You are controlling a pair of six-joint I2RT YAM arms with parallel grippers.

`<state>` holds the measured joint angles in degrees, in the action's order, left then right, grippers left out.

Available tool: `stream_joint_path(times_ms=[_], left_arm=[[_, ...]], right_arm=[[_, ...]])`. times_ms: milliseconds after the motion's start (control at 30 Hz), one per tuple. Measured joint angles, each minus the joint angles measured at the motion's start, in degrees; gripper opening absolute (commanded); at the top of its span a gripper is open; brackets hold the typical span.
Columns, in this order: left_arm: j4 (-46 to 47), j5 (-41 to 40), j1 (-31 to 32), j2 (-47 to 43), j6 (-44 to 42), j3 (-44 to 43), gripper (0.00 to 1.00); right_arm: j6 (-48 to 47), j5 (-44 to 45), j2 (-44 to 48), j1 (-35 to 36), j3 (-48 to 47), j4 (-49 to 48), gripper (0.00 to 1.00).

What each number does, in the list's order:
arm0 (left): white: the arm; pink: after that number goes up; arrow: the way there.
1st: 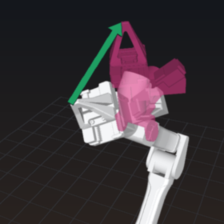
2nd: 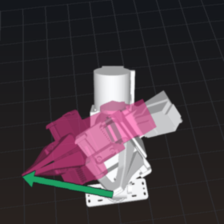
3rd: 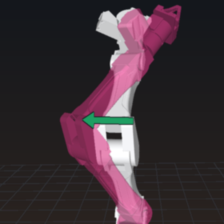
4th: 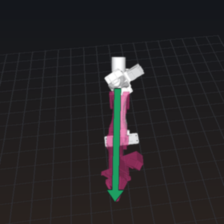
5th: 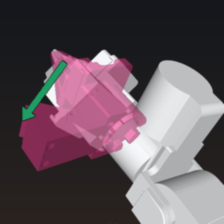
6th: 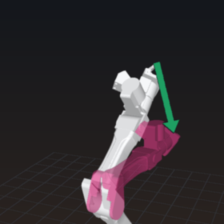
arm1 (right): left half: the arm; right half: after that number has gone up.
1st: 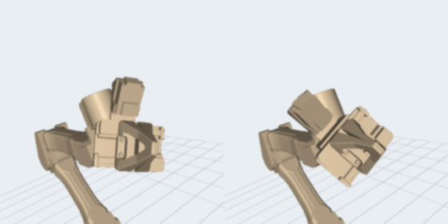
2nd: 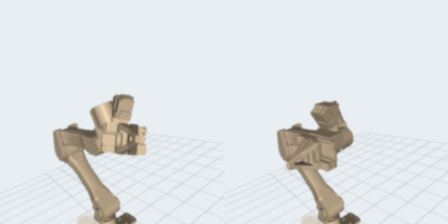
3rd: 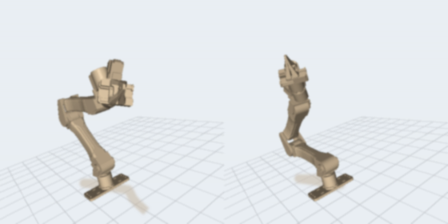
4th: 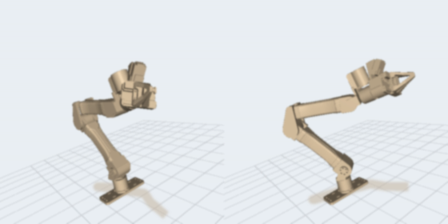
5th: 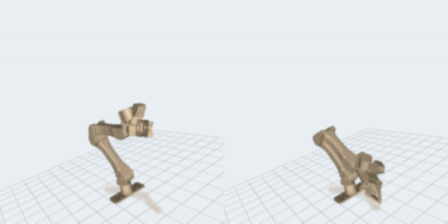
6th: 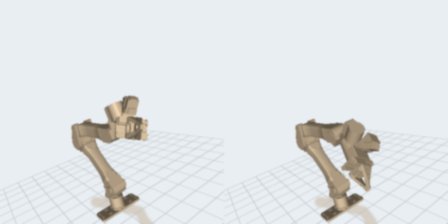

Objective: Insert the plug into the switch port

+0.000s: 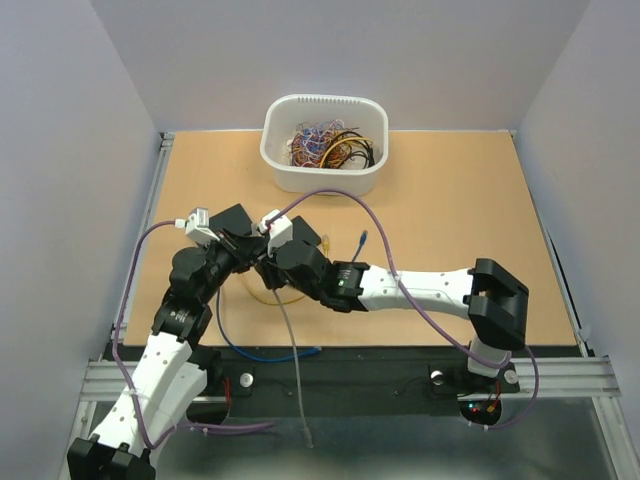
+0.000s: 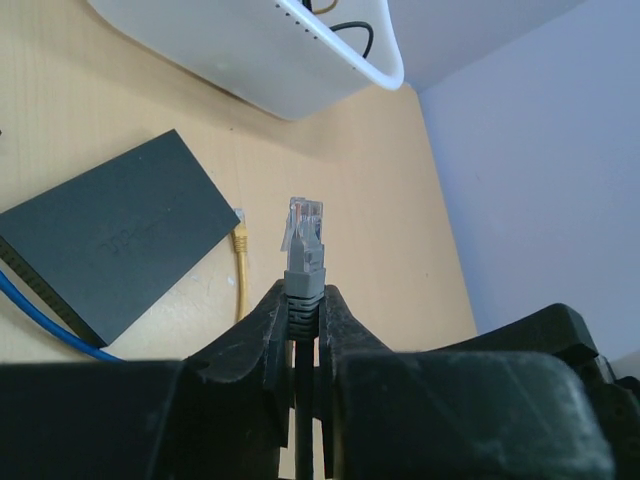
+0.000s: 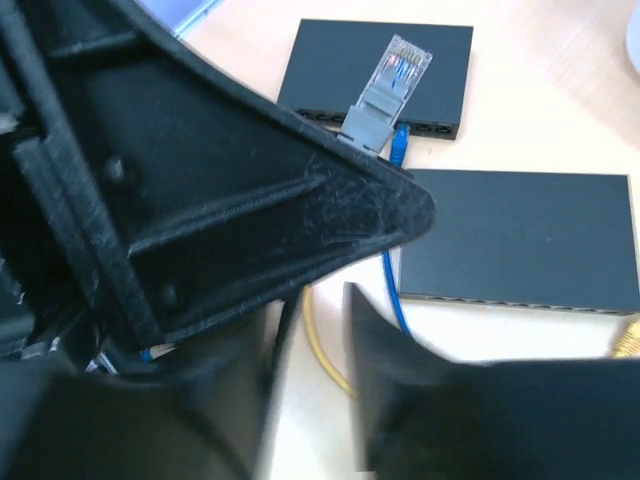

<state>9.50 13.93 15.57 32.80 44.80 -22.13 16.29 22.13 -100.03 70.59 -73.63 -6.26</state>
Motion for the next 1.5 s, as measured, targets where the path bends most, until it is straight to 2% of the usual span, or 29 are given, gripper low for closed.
stream_joint_path(times_ms=[67, 133, 233, 267, 333, 367, 467, 633, 933, 1233, 1500], left_arm=[[-0.02, 0.07, -0.04, -0.72, -0.02, 0.0, 0.0], [-0.24, 0.0, -0.04, -1.53, -0.57, 0.0, 0.0], [-1.31, -0.13, -0.24, -2.4, -1.07, 0.04, 0.26], [-1.49, -0.13, -0.26, -2.64, -1.29, 0.04, 0.45], [-1.88, -0.02, -0.26, -3.21, -1.64, 0.04, 0.64], [-2.1, 0.24, -0.28, -3.78, -1.99, 0.04, 0.76], [-2.56, 1.55, -0.2, -5.18, -2.62, -0.07, 0.87], [-4.31, 1.9, -0.15, -6.03, -3.3, -1.84, 0.86], [-4.68, 2.25, -0.15, -5.99, -3.48, -2.56, 0.7], [-4.57, 4.57, -0.17, -7.1, -2.97, -2.56, 0.68], [-4.63, 6.27, -0.17, -9.38, -2.54, -2.6, 0.67]], right_arm=[[-0.35, 0.59, -0.98, 0.0, -0.9, 0.11, 0.0], [-0.42, 1.27, -1.79, 0.24, -1.42, 0.09, 0.01], [-0.33, 1.42, -2.14, 0.39, -1.42, -0.11, 0.01], [-0.22, 1.42, -2.12, 0.42, -1.42, -0.17, 0.0], [0.11, 1.42, -1.6, 0.39, -0.26, -0.59, 0.01], [0.35, 1.4, -1.14, 0.35, 0.74, -0.68, 0.01], [1.18, 1.03, 1.7, 0.2, 6.64, -1.49, 0.01], [2.12, -1.75, 7.26, -0.02, 15.17, -2.14, 0.01], [2.99, -12.15, 17.77, 0.0, 22.88, -10.27, 0.01], [2.99, -17.16, 18.45, 0.0, 23.23, -14.38, 0.0], [3.02, -23.43, 19.39, 0.0, 28.24, -18.75, 0.0]])
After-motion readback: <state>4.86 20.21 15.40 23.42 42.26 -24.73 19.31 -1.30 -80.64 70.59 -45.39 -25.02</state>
